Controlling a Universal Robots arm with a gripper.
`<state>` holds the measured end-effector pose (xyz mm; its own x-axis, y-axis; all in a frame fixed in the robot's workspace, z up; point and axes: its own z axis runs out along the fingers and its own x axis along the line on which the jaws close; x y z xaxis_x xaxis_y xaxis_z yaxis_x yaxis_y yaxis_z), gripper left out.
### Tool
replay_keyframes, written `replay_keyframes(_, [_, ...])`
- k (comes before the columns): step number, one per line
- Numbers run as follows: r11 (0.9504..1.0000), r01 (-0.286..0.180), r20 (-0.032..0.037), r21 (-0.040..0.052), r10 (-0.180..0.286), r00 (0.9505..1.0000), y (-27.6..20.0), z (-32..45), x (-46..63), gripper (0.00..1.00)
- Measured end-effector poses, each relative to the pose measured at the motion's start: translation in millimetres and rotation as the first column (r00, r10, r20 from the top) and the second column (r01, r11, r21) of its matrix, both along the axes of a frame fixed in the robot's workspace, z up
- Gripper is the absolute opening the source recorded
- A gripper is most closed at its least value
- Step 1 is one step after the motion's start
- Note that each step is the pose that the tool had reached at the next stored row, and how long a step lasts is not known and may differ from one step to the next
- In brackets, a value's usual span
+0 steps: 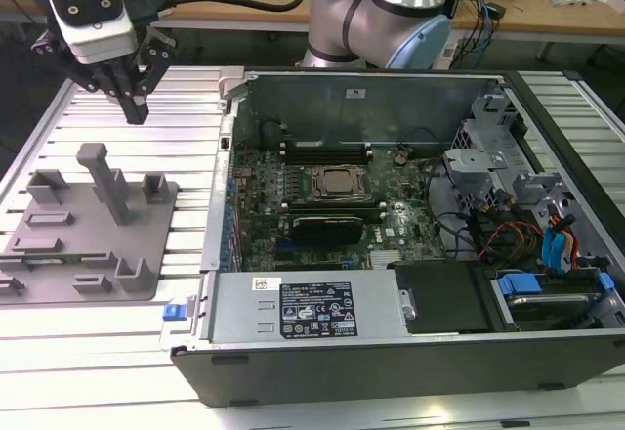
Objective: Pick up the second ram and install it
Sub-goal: 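Reach for the second ram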
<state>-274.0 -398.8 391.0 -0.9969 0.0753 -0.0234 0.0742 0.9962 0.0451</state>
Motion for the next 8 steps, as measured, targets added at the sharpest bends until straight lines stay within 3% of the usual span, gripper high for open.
replay_keyframes(8, [1.0000, 0.000, 0.0000, 0.0000, 0.000, 1.0000, 0.0, -0.2, -21.2, 0.08])
